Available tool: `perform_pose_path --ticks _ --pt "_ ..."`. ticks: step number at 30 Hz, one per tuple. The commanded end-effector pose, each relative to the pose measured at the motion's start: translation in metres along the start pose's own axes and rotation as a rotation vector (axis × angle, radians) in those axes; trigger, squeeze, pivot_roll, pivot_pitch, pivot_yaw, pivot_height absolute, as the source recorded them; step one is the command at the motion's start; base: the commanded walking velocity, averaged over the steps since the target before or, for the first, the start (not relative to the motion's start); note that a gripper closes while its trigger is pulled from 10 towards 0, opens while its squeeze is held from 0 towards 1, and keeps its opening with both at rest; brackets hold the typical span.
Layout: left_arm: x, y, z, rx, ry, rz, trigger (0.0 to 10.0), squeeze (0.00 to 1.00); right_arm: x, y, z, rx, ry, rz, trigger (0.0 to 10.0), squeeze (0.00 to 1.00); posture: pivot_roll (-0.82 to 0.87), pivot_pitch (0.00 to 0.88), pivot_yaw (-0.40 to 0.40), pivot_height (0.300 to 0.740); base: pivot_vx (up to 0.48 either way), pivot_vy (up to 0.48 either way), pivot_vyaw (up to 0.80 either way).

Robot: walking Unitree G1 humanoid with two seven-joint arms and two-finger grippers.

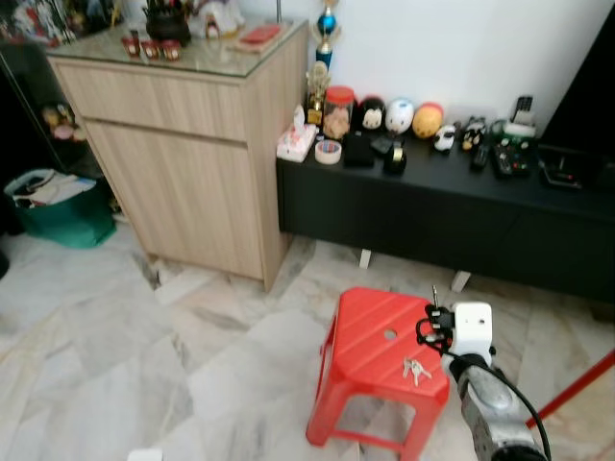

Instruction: Hang keys on a hook

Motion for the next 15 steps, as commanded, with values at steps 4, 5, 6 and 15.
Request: perform_pose_path --ticks 4,5,6,15 --pt "0.0013 0.0031 -0.0145 0.043 -0.009 0.000 10.0 0.00 -0.0047 0.0003 -0.0029 0.018 0.012 -0.014 10.0 0.00 0.03 0.000 -0.037 0.740 -0.268 0.000 0.00" --pt "0.0017 0.0032 -0.0147 0.044 -0.010 0.001 10.0 0.00 -0.0049 0.0004 -0.0038 0.023 0.013 -0.015 10.0 0.00 0.03 0.000 -0.037 0.740 -0.262 0.000 0.00" --pt "0.0022 0.0034 -0.0150 0.044 -0.010 0.001 10.0 0.00 -0.0056 0.0008 -0.0058 0.033 0.012 -0.021 10.0 0.00 0.03 0.000 -0.036 0.740 -0.266 0.000 0.00" --pt "0.0038 0.0041 -0.0169 0.047 -0.011 0.003 10.0 0.00 -0.0085 0.0018 -0.0113 0.059 -0.007 -0.046 10.0 0.00 0.03 0.000 -0.033 0.740 -0.268 0.000 0.00"
Point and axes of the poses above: a point about 5 cm out from each wrist's last joint towards the gripper, its own y axis pointing back from the gripper into the wrist, its own z axis along the axis of the wrist's last joint, x = y × z, the point moved 6 cm from there along -y, pointing out of the wrist towards the gripper, and after that the axes turned 10 degrees about y, right-handed, at the moved point
